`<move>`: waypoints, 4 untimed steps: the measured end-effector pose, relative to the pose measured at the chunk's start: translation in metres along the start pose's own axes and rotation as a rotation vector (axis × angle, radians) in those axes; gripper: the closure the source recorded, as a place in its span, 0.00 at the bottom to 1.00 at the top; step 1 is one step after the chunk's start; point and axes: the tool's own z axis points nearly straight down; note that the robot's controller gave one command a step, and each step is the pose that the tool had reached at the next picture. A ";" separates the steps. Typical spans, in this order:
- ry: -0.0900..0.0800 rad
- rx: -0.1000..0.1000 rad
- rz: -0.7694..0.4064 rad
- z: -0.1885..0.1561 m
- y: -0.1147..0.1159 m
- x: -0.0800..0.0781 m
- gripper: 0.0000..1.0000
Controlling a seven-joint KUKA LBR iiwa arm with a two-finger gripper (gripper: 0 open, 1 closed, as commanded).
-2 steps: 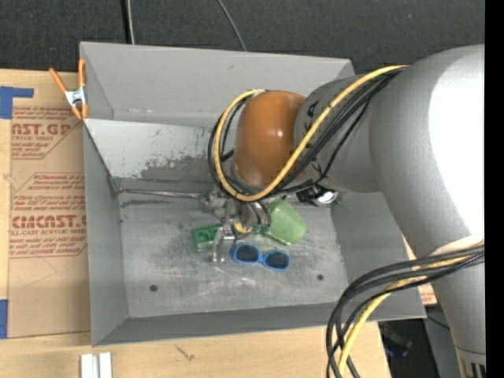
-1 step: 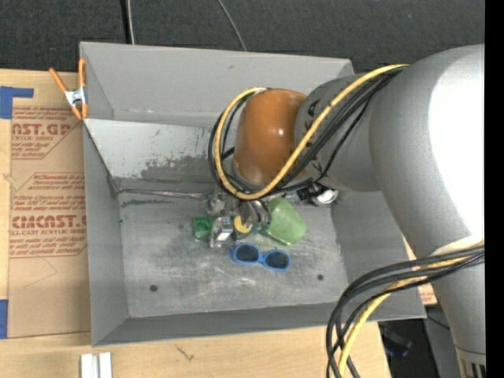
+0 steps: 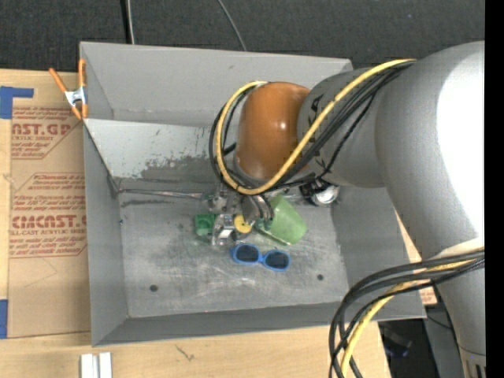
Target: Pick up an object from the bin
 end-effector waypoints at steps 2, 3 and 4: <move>-0.004 0.000 -0.001 -0.071 0.002 -0.002 1.00; 0.000 0.000 -0.002 -0.084 0.003 -0.003 1.00; 0.000 0.000 -0.003 -0.092 0.003 -0.004 1.00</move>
Offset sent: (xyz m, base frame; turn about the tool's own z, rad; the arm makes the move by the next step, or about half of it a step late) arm 0.0001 -0.0001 0.0074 0.0000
